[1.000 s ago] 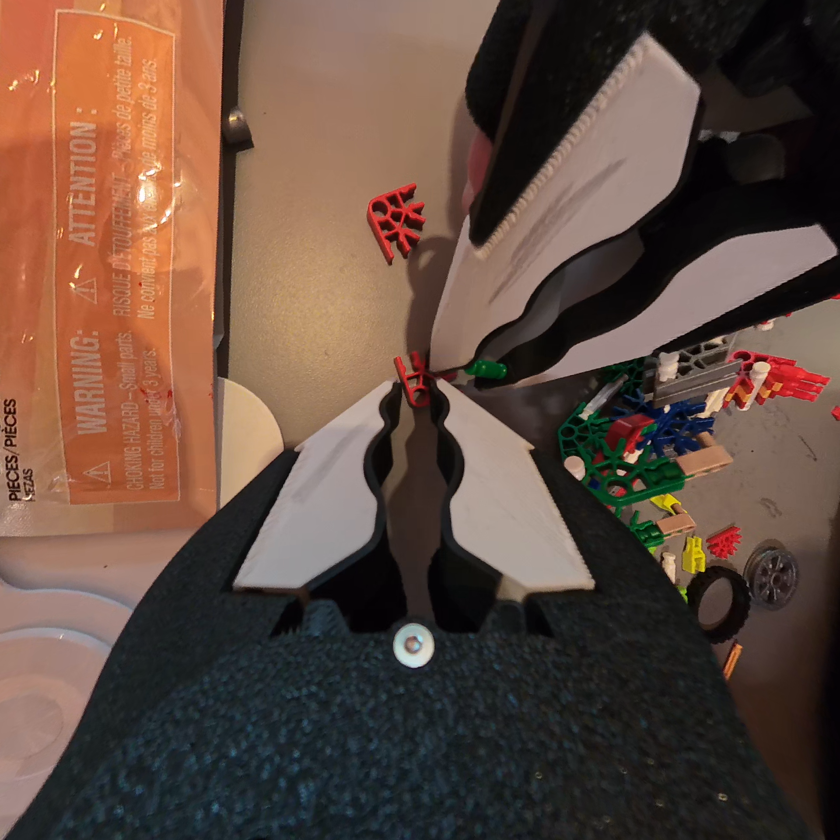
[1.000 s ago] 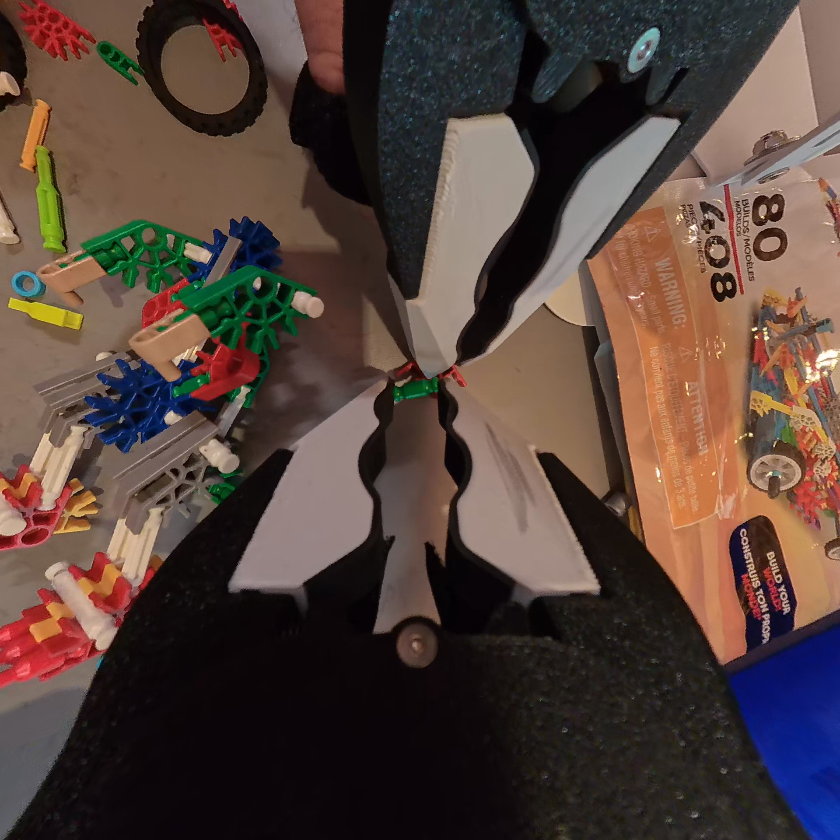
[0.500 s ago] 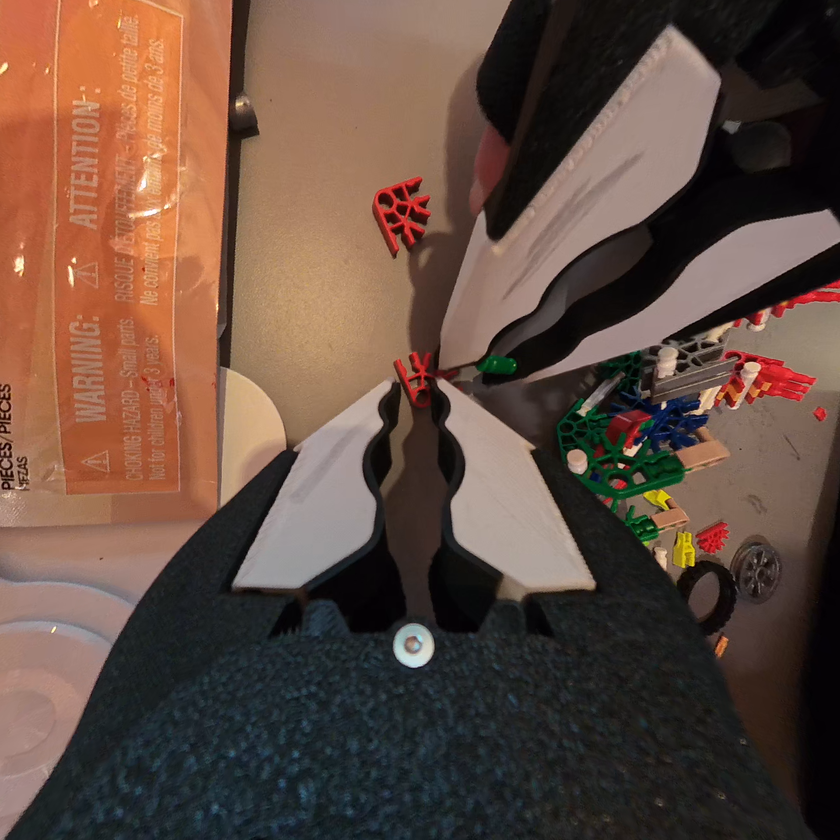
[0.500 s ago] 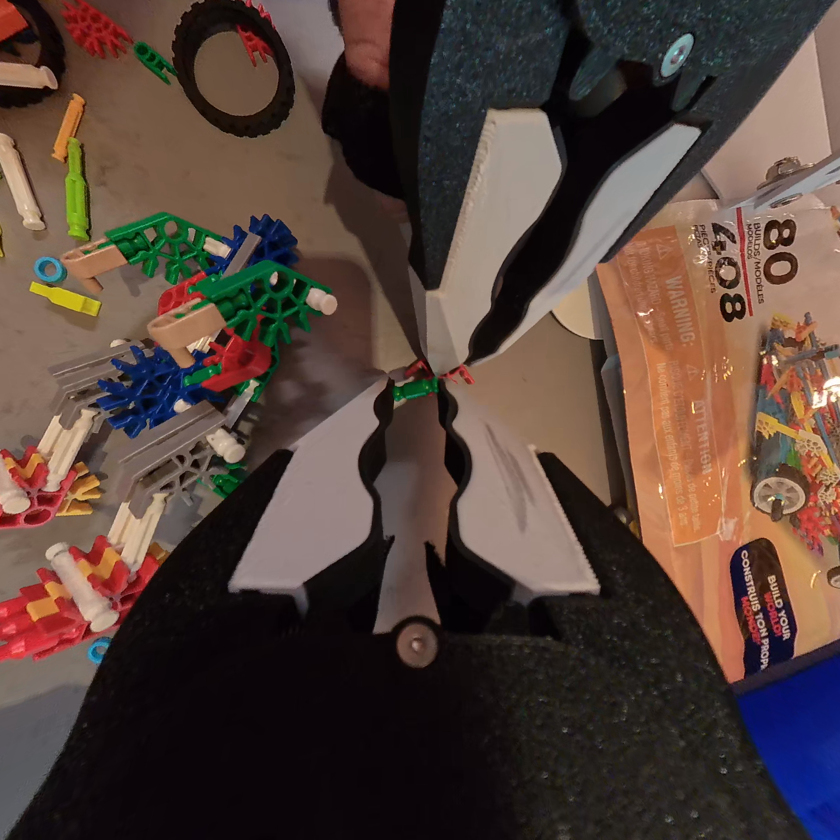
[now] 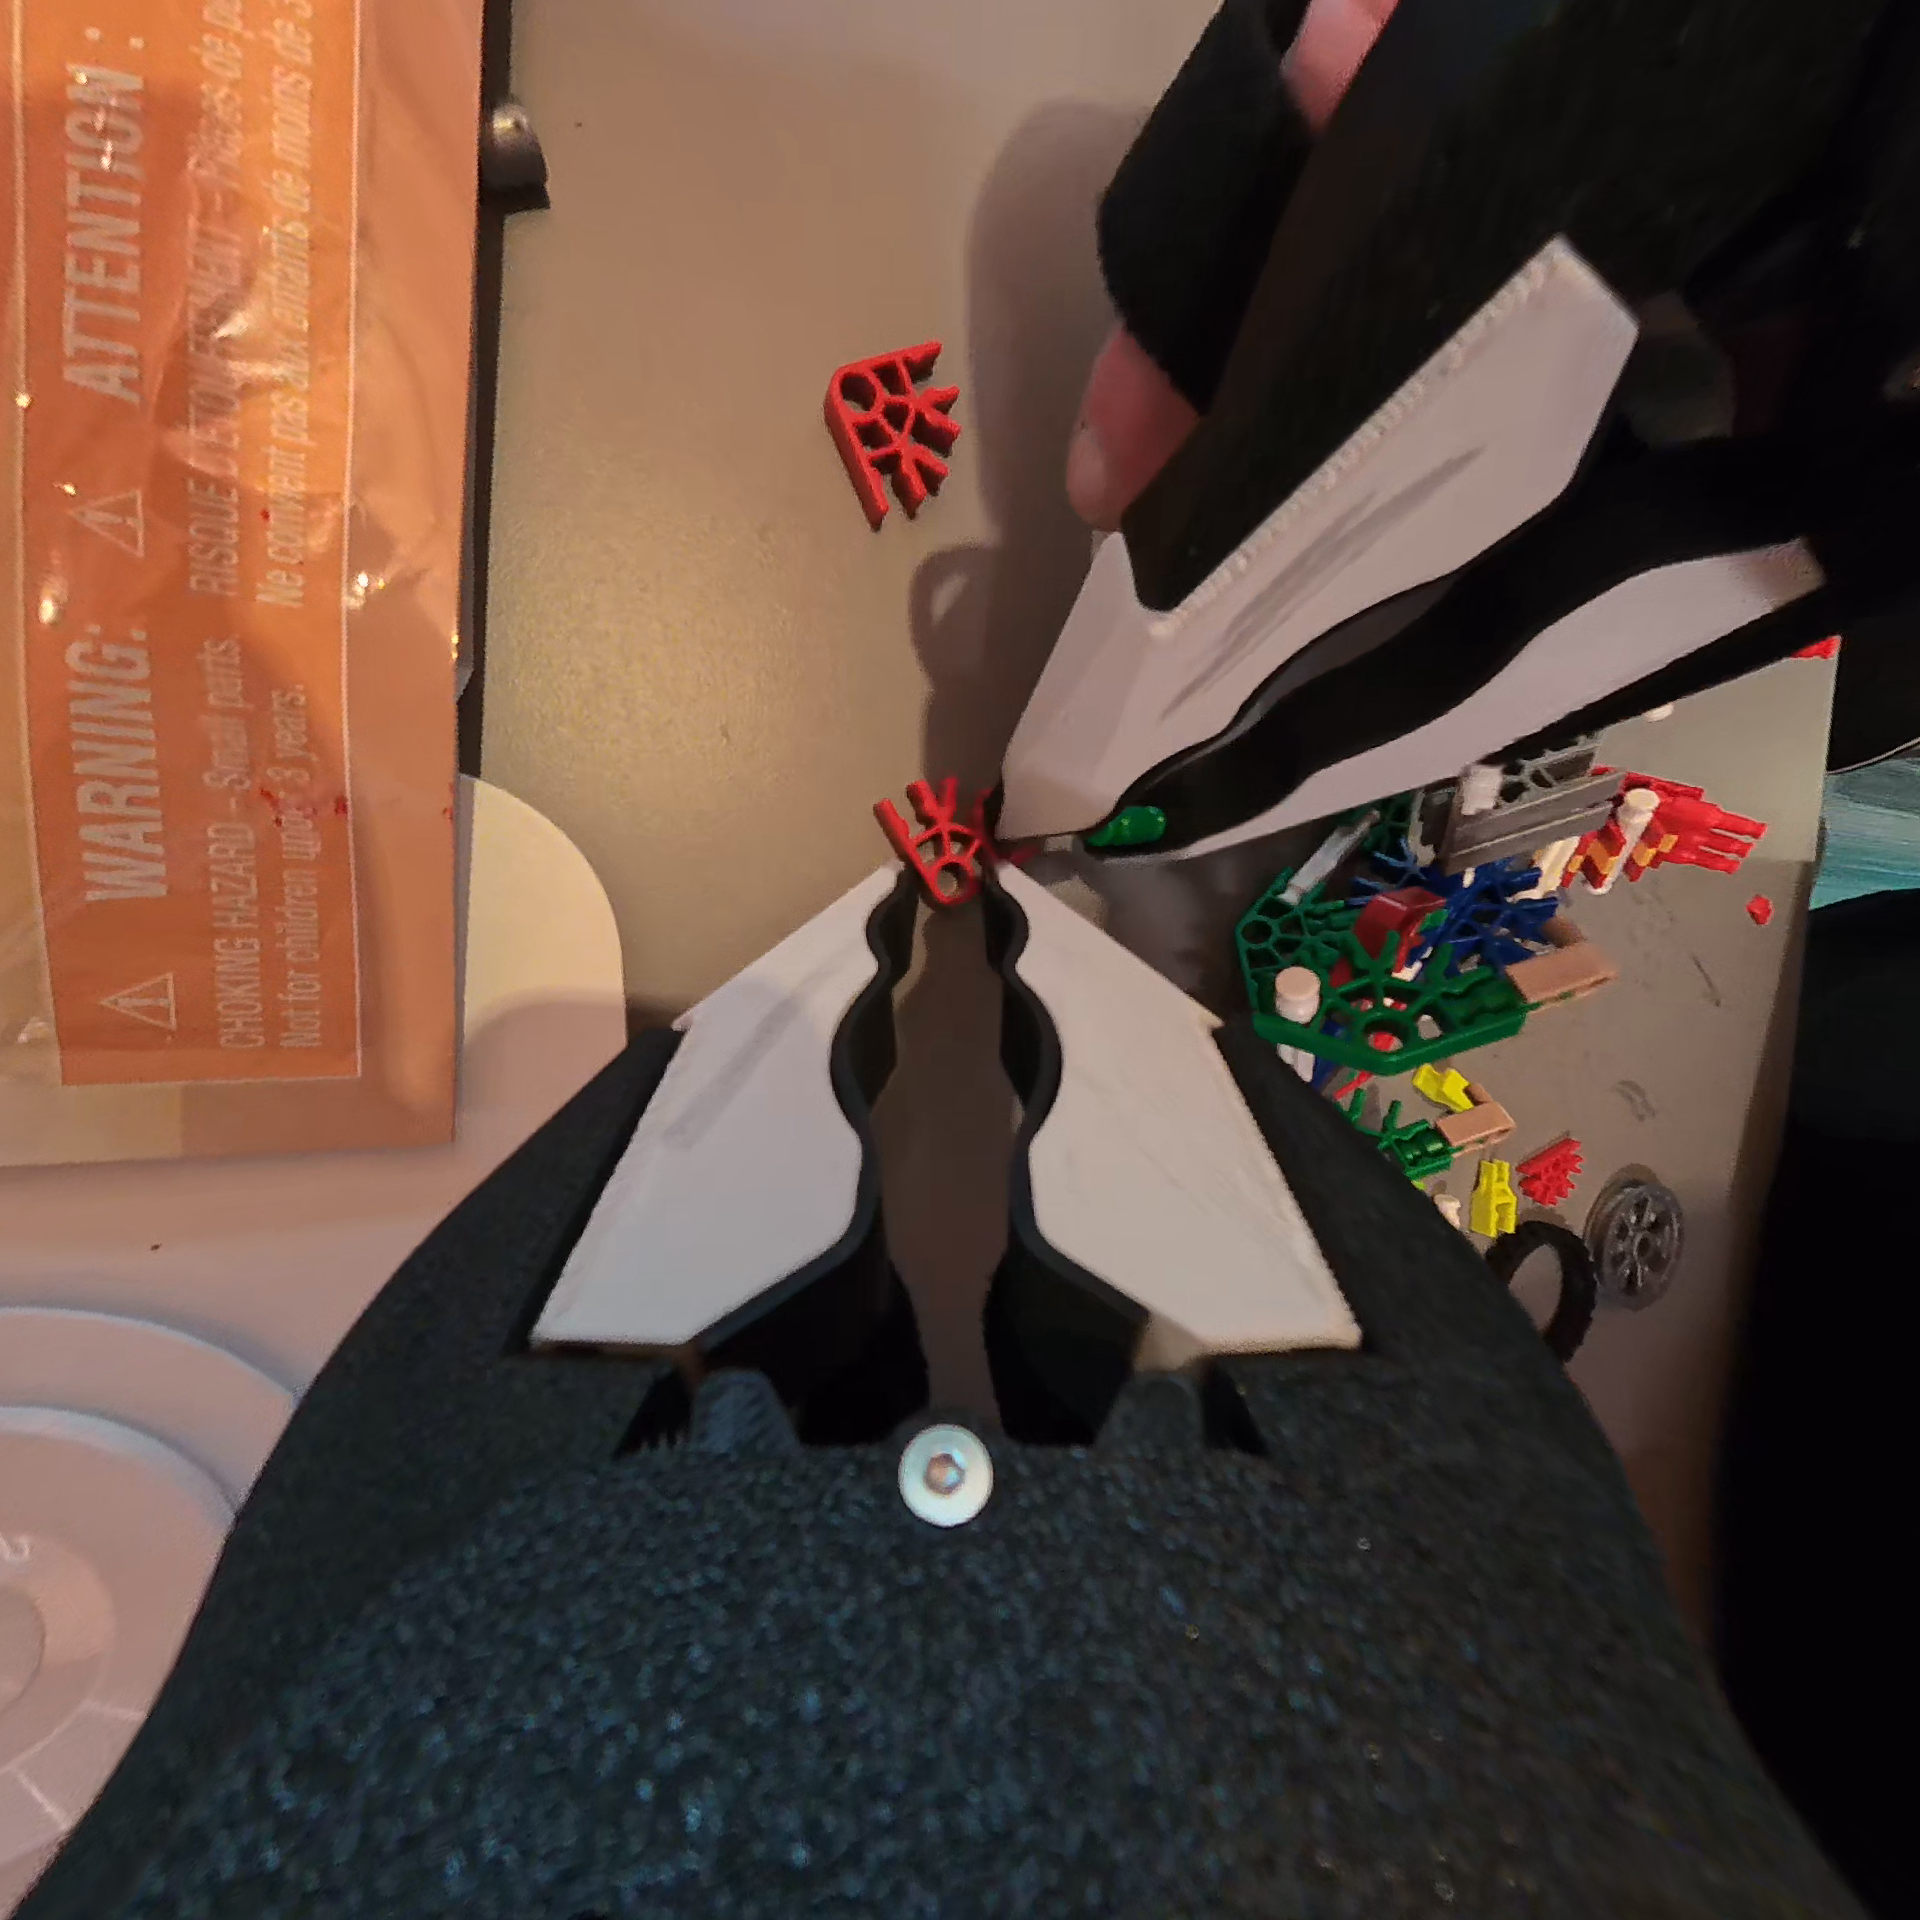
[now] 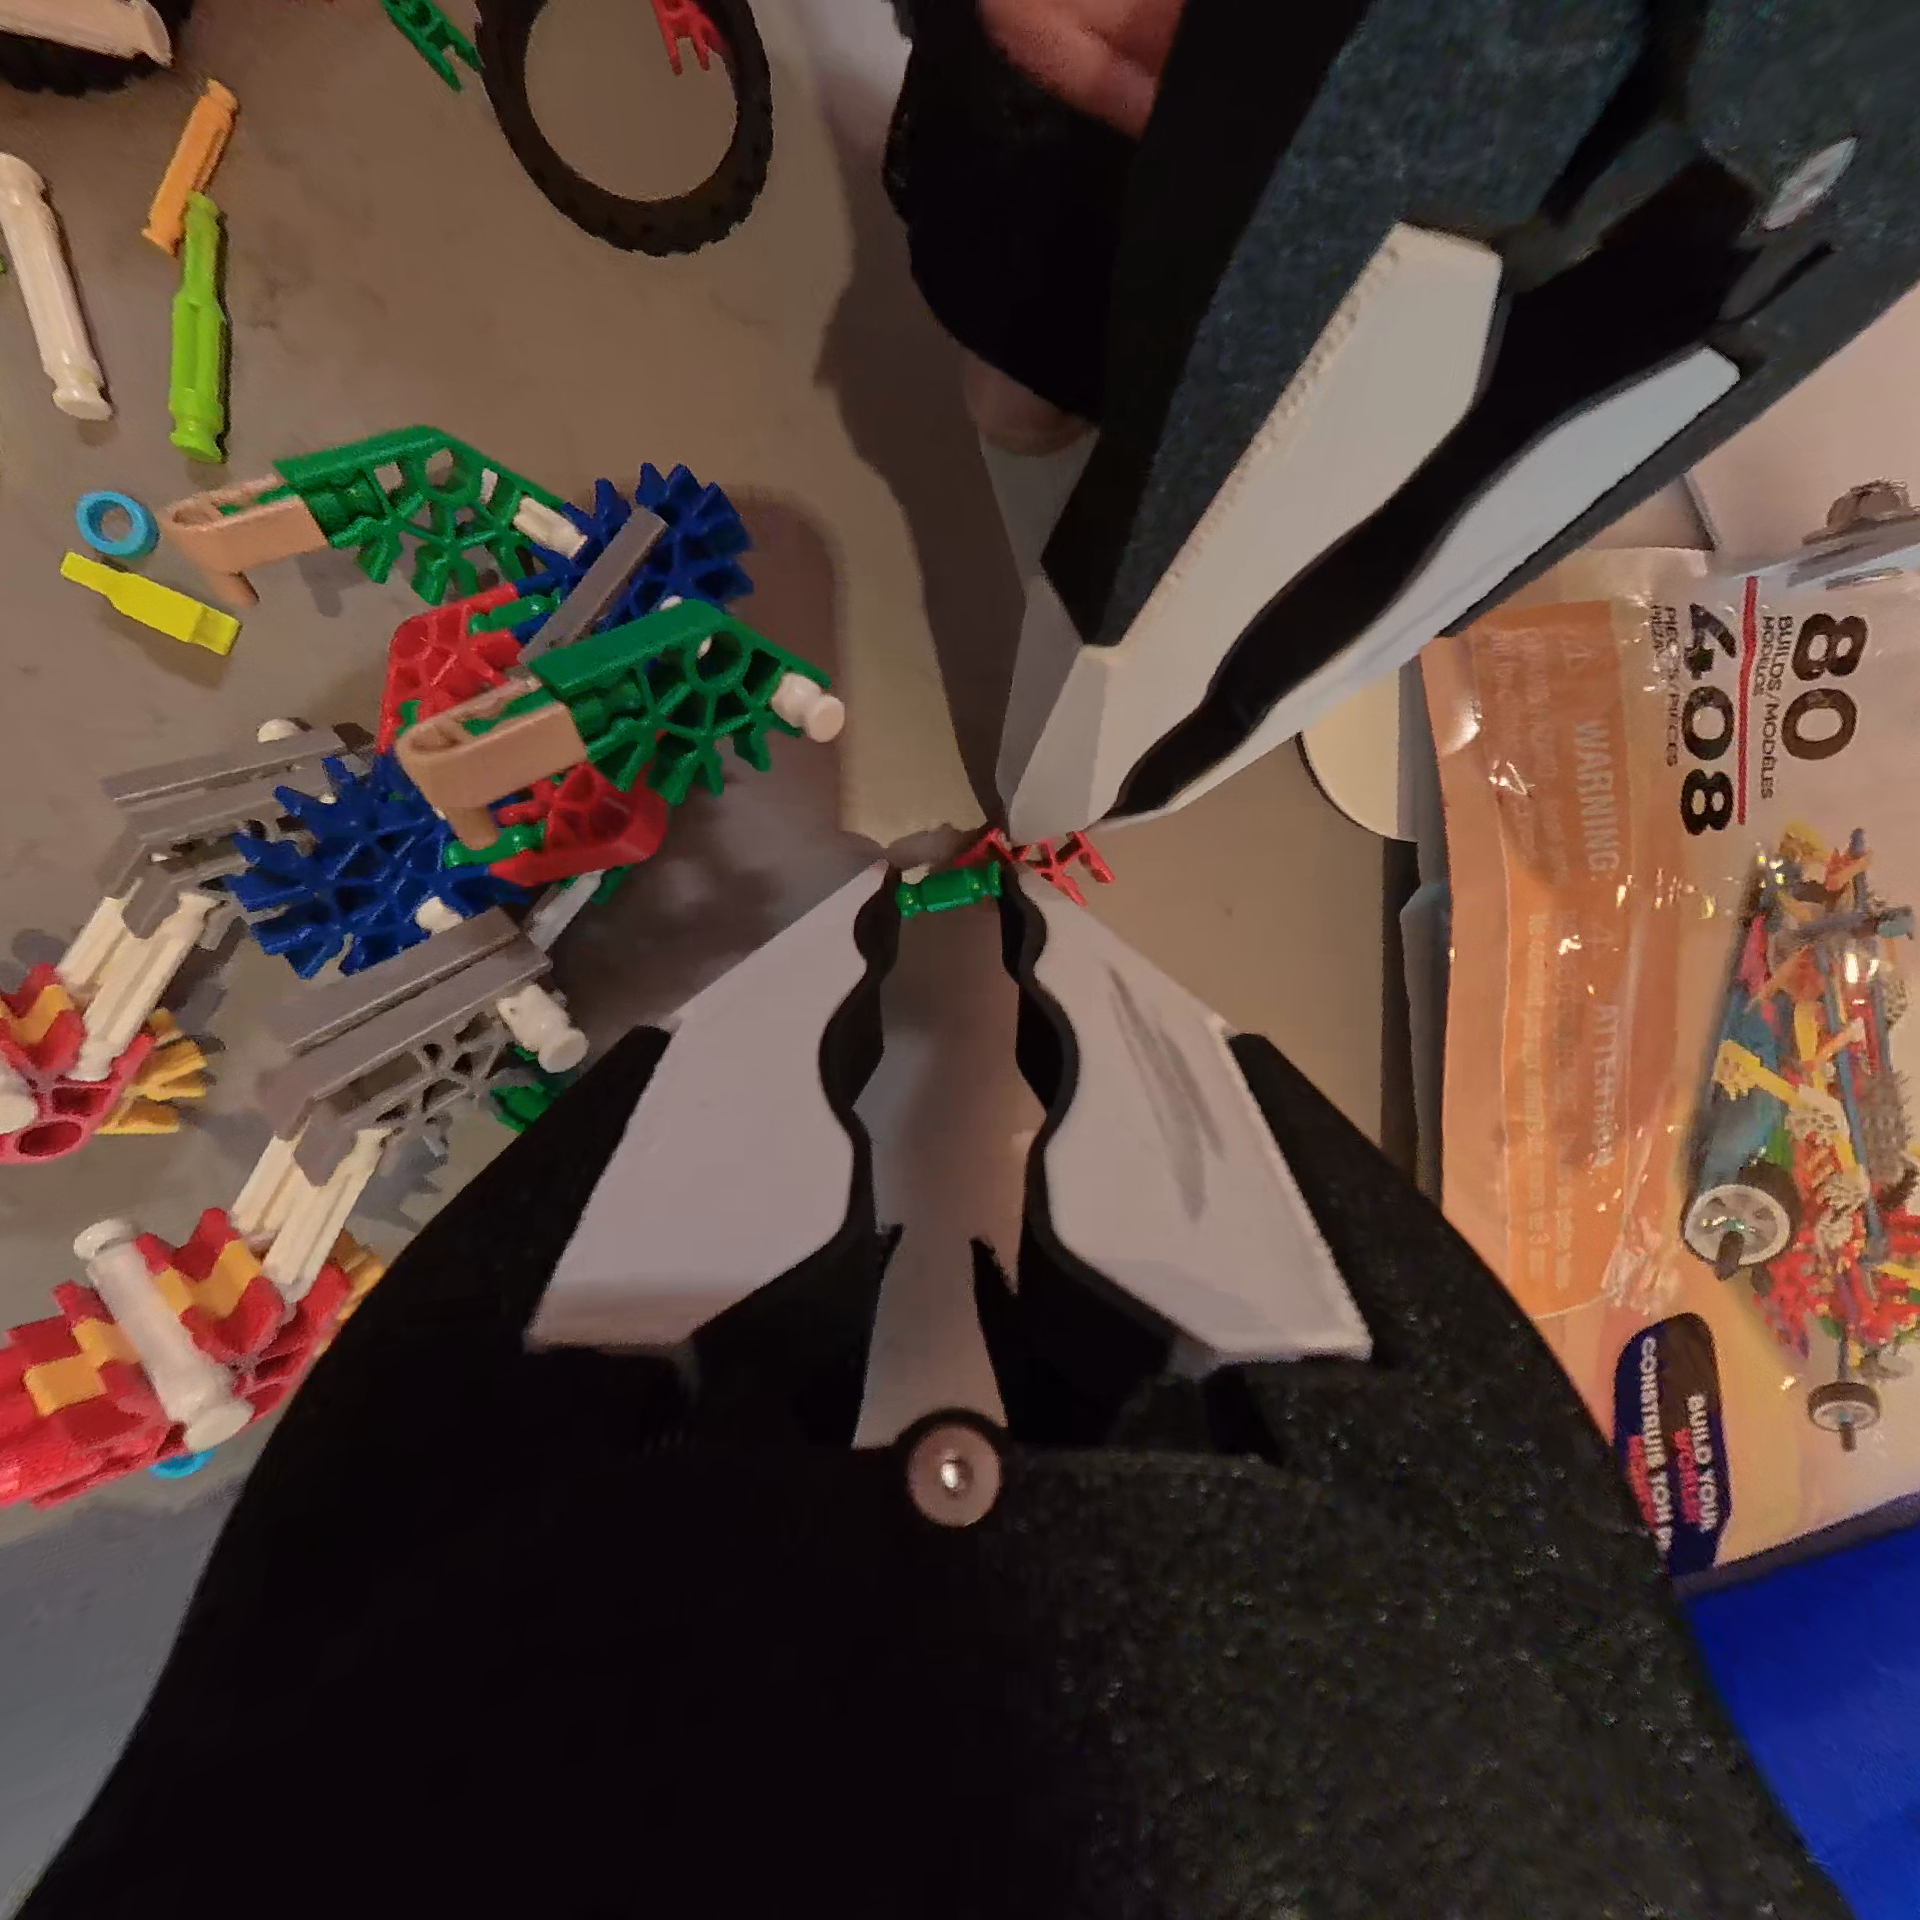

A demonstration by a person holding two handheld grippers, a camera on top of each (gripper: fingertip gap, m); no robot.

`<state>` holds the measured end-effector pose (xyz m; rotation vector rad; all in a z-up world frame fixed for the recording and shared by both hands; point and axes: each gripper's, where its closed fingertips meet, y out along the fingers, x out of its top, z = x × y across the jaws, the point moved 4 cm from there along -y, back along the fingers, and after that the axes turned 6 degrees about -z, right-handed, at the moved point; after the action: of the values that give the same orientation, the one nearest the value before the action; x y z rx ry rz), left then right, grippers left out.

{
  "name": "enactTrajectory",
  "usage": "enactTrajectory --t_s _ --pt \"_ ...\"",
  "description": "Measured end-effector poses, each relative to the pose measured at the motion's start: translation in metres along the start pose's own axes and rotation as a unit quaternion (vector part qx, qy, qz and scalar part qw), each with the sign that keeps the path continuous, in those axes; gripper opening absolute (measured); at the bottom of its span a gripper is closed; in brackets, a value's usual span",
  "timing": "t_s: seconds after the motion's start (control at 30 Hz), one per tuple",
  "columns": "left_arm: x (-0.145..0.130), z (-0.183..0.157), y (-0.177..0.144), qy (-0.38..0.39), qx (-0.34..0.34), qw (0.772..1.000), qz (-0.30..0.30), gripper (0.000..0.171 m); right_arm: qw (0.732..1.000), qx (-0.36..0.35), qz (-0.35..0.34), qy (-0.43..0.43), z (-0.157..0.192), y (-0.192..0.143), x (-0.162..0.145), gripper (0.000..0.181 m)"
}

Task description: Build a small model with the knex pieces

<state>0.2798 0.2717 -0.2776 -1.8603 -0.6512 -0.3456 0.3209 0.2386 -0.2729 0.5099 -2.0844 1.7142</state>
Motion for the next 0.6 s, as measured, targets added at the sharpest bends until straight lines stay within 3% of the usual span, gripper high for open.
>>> enactTrajectory --t_s 0.37,0.6 --pt "-0.003 -0.001 -0.001 0.002 -0.015 1.000 0.000 0.009 0.999 0.015 0.009 -0.040 0.003 0.003 0.005 0.020" --pt "-0.003 0.000 -0.001 0.002 -0.014 1.000 0.000 0.008 1.000 -0.002 -0.014 0.010 -0.001 -0.011 0.005 0.020"
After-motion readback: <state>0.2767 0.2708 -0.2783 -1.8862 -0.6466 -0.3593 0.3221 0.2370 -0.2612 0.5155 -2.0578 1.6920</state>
